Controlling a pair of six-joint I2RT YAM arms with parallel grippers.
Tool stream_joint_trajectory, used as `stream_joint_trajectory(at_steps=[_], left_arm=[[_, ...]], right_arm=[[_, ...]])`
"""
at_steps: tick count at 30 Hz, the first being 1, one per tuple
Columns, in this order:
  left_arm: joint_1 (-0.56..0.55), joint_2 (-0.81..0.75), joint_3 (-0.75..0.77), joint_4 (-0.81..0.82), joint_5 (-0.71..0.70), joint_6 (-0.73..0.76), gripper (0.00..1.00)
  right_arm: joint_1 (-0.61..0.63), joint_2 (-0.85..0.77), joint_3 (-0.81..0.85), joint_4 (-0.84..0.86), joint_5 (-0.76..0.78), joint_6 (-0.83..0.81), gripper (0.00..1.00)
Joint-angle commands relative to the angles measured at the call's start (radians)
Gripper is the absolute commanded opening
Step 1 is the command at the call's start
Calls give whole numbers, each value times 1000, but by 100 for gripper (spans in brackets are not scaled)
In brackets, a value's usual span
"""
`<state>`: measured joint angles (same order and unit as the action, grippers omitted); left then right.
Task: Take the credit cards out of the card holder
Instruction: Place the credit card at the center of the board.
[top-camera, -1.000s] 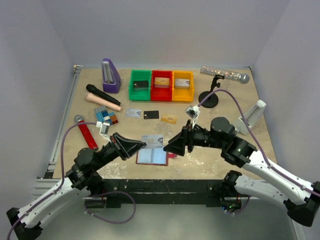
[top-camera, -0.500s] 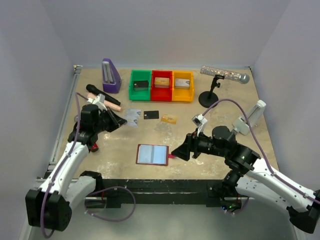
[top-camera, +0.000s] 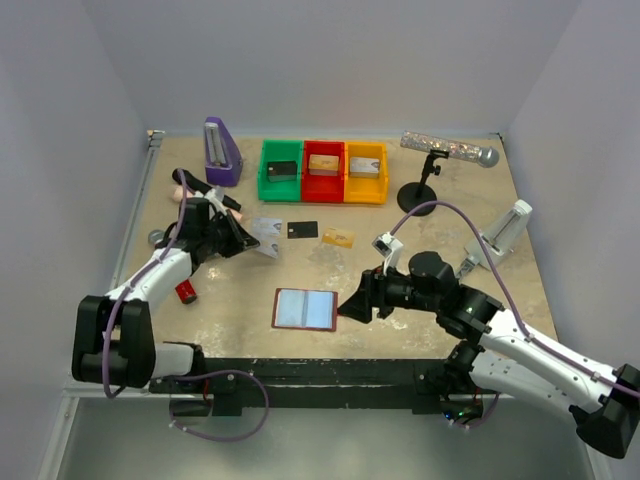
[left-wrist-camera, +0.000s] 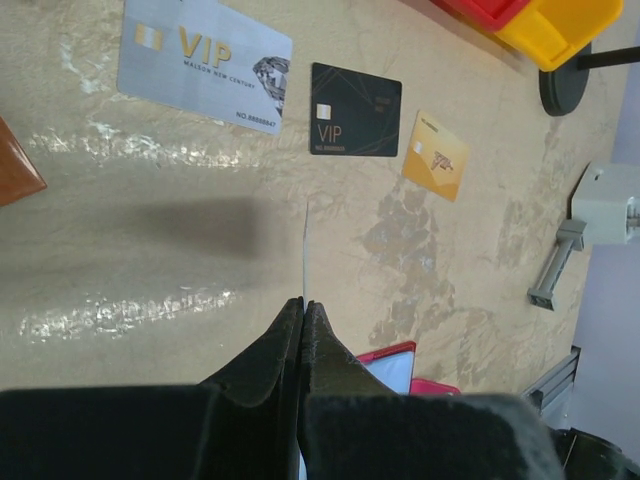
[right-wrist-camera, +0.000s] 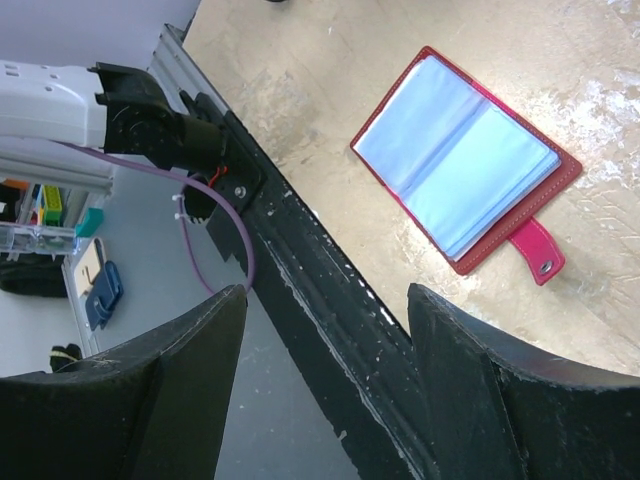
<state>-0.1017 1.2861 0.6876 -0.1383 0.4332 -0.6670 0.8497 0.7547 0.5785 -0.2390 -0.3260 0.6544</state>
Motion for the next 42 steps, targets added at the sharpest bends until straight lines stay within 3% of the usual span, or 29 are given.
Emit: stream_joint_trajectory(at_steps=[1,28,35,42], left_arm=[[16,59,56,91,-11,21,0],[16,248,112,97,-74,14,0],[16,271,116,94,-70,14,17],[16,257,124,66,-96,24,26]], right_arm=[[0,8,3,58,-4,-10,71],[0,54,14,55,-5,-6,71],[0,46,7,46,1,-7,71],[0,48,6,46,2,-6,71]])
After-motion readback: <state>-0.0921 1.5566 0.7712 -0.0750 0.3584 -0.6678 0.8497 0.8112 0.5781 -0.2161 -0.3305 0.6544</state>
